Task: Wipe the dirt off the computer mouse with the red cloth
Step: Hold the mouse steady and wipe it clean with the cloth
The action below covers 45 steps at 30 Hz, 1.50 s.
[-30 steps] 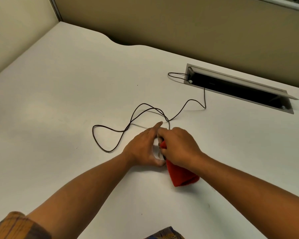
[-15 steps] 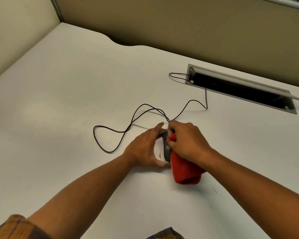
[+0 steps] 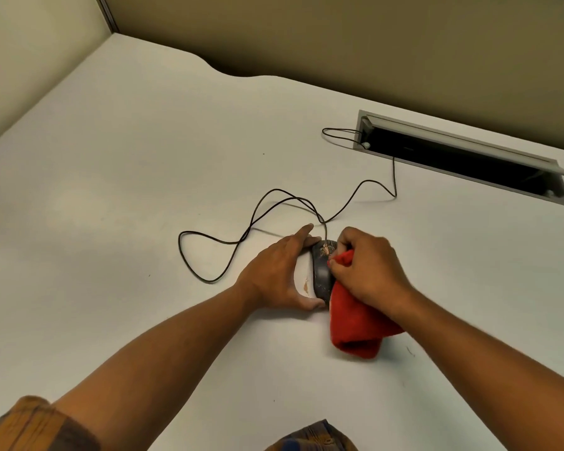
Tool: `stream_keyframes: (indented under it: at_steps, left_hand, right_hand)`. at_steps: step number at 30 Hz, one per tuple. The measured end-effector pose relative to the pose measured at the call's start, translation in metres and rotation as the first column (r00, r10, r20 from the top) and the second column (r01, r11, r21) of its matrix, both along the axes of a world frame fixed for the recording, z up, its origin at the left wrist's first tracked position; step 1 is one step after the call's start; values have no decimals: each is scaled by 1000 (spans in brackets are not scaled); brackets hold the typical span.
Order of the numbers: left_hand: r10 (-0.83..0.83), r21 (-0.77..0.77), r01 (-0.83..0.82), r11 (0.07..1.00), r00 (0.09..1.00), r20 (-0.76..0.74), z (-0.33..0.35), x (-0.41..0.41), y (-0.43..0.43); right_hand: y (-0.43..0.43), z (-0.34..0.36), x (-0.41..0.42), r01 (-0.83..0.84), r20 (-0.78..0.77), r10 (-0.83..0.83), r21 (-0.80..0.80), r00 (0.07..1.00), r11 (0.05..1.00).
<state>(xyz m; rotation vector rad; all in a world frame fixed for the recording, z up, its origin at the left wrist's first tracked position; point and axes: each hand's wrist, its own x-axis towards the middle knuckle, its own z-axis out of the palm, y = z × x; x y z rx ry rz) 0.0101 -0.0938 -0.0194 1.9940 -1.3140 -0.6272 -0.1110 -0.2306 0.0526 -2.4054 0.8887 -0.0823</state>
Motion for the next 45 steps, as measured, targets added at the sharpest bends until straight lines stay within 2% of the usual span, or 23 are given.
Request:
stream_keyframes:
  at_steps: [3, 6, 11, 16, 21, 26, 28, 30, 32, 34, 36, 40, 43, 45]
  left_hand:
    - [4, 8, -4, 1000, 1000, 0, 1, 0, 1]
    - [9, 4, -9, 1000, 1000, 5, 1, -1, 0]
    - [6, -6, -6, 1000, 1000, 9, 0, -1, -1]
    - [18, -12, -18, 1000, 1000, 18, 0, -1, 0]
    - [30, -4, -30, 1000, 1000, 6, 0, -2, 1]
    - [-38, 22, 38, 999, 999, 1, 0, 1, 3]
    - [-36, 14, 36, 999, 999, 12, -2, 1, 3]
    - [-21, 0, 21, 1000, 1000, 15, -2, -1, 3]
    - [-21, 0, 21, 1000, 1000, 22, 1, -2, 4]
    - [-43, -5, 43, 999, 998, 54, 3, -3, 5]
    - [-37, -48, 41, 998, 995, 95, 4, -5, 8]
    - [97, -238, -40, 971, 968, 233, 8, -26, 14]
    - [108, -411, 37, 911, 940, 324, 9, -58, 16]
    - [65, -360, 76, 930, 929, 364, 10, -79, 17]
  right_hand:
    - [9, -2, -7, -95, -35, 97, 59, 995, 994]
    - [-4, 1, -4, -48, -1, 48, 108, 999, 993]
    - [-6, 0, -1, -34, -22, 34, -4, 999, 999]
    - [10, 3, -12, -235, -111, 232, -13, 966, 972]
    - [15, 2, -9, -237, -102, 223, -150, 969, 960]
    - [43, -5, -16, -411, -110, 397, -194, 911, 891]
    - [36, -5, -11, -332, -40, 330, -76, 943, 940]
    - [23, 0, -9, -183, 102, 167, 177, 981, 967]
    - [8, 8, -11, -72, 202, -5, 371, 979, 926]
    - [-7, 16, -17, -17, 227, -96, 450, 969, 893]
    - [-20, 22, -23, 9, 226, -117, 429, 967, 903]
    - [-33, 23, -28, -31, 178, -25, 305, 984, 952]
    - [-32, 18, -25, -112, 201, 74, 190, 977, 975]
    - [-28, 13, -21, -183, 193, 153, 149, 969, 972]
